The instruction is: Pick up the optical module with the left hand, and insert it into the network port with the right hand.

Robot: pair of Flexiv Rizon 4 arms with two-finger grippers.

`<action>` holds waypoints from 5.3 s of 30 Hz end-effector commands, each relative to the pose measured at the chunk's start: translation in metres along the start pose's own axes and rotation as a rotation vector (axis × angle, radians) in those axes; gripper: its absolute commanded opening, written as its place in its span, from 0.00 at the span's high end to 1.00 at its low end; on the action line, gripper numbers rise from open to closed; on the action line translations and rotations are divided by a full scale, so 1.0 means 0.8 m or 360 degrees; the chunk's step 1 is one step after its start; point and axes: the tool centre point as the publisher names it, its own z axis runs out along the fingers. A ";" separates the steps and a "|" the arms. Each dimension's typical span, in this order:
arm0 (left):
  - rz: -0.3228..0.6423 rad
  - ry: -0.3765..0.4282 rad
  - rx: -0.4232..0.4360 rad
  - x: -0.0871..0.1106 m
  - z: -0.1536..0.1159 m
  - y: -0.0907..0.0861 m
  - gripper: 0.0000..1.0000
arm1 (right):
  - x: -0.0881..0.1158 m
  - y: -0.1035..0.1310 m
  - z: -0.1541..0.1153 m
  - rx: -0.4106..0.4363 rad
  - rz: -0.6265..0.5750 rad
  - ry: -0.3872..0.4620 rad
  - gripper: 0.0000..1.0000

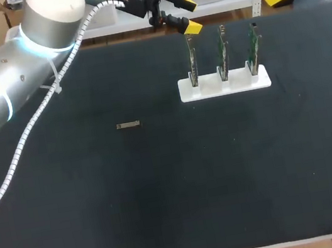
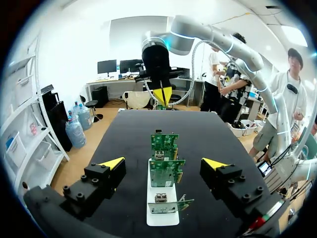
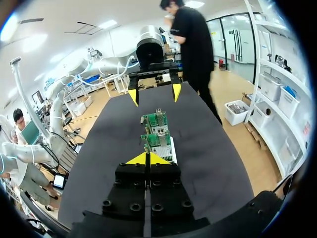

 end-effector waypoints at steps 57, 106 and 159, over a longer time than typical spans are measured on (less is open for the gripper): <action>0.0002 0.0000 -0.0008 0.001 0.000 -0.003 0.00 | 0.005 -0.010 -0.010 -0.0235 0.0031 0.0015 0.00; 0.0131 0.0887 0.0012 0.031 -0.161 -0.081 0.00 | 0.005 -0.010 -0.010 -0.0235 0.0031 0.0015 0.00; 0.0312 0.1629 0.0024 0.064 -0.132 -0.077 0.00 | 0.005 -0.010 -0.010 -0.0235 0.0031 0.0015 0.00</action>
